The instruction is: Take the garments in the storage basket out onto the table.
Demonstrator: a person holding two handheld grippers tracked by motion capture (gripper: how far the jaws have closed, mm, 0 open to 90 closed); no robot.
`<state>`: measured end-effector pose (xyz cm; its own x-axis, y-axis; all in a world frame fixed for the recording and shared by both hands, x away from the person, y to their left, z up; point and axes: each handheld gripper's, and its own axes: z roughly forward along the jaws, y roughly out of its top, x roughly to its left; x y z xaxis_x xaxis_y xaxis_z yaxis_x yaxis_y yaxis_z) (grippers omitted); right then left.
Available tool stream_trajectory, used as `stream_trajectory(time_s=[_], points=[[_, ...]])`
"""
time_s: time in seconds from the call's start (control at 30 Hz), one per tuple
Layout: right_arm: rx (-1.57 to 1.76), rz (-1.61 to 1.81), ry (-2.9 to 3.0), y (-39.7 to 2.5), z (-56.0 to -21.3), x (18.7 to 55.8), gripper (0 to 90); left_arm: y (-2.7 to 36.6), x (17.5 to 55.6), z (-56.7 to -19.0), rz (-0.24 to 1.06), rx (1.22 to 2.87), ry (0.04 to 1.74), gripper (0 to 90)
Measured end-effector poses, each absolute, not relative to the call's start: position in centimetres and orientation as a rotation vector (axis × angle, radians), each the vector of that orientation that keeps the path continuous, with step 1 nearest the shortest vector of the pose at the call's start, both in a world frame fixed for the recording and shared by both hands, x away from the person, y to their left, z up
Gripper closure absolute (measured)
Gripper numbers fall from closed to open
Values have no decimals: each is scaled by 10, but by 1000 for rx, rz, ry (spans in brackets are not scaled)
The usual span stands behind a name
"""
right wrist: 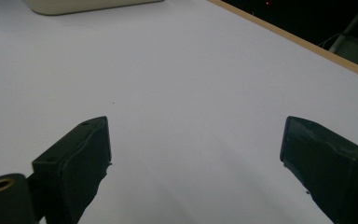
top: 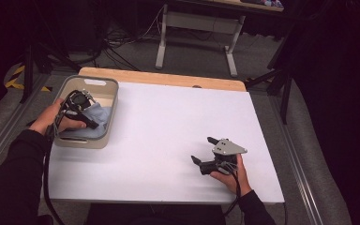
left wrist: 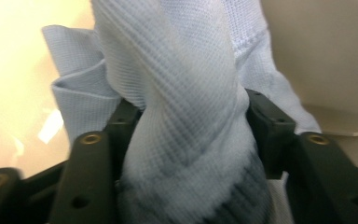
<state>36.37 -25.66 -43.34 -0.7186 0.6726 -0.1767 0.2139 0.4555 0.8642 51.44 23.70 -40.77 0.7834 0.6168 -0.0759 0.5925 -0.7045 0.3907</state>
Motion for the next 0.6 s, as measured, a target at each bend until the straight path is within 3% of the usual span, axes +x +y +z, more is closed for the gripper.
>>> stream_trajectory(time_s=[0.17, 0.6], points=[[741, 1204, 2200, -257, -431, 363, 100, 236, 506, -400, 167, 2579, 873, 538], [755, 1227, 2144, -262, -425, 362, 111, 258, 484, -385, 335, 2396, 929, 549]])
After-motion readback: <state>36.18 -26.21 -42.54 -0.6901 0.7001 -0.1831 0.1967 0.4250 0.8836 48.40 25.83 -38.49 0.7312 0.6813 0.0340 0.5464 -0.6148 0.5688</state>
